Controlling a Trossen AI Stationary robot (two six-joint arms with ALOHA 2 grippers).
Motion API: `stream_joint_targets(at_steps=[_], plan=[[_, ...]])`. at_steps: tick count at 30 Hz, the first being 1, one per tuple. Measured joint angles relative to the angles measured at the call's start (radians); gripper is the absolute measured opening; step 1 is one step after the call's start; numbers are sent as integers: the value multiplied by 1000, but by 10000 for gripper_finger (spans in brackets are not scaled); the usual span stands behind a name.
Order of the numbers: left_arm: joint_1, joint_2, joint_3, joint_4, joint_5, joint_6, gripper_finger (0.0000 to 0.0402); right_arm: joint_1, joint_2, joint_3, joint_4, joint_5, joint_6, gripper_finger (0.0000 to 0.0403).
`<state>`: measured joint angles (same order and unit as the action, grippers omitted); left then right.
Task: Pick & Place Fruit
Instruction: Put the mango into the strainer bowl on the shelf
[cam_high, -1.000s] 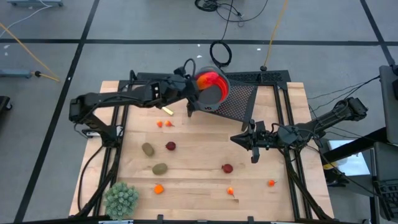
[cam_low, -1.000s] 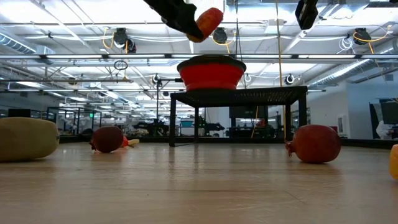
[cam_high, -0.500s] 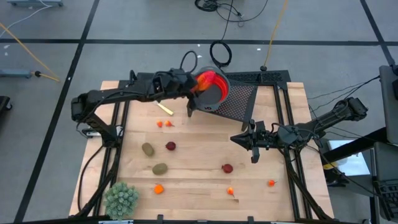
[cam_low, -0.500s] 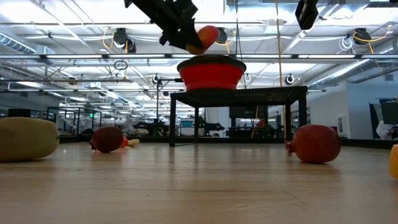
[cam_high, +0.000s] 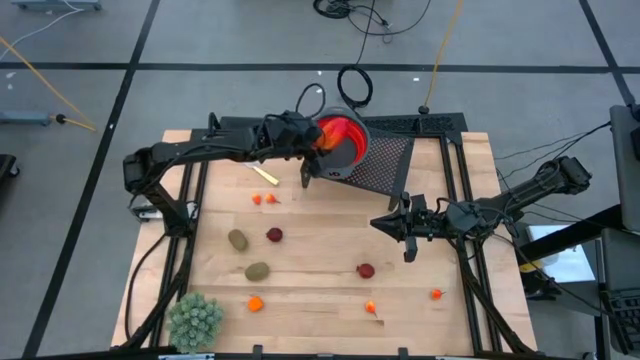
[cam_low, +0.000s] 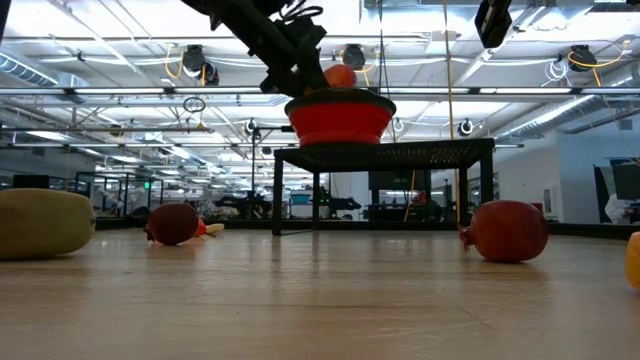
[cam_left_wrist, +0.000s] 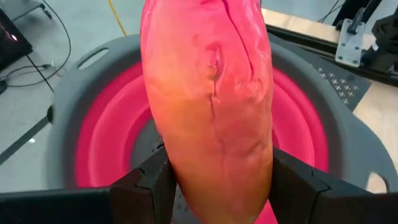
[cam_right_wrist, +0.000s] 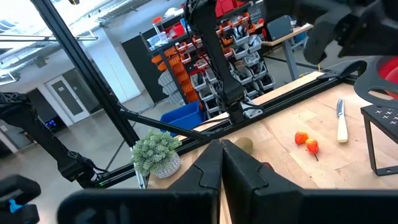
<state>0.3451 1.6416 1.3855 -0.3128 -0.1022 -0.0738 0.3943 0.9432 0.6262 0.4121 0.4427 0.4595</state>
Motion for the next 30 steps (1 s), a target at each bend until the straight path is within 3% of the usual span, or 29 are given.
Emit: stream_joint_targets(at_steps=[17,30], plan=[[1,15,-1,-27,22,-36,196,0,0,0,-13,-2,19,1],[2,15,-1,-27,24,-5,231,0,0,0,-14,-3,19,1]])
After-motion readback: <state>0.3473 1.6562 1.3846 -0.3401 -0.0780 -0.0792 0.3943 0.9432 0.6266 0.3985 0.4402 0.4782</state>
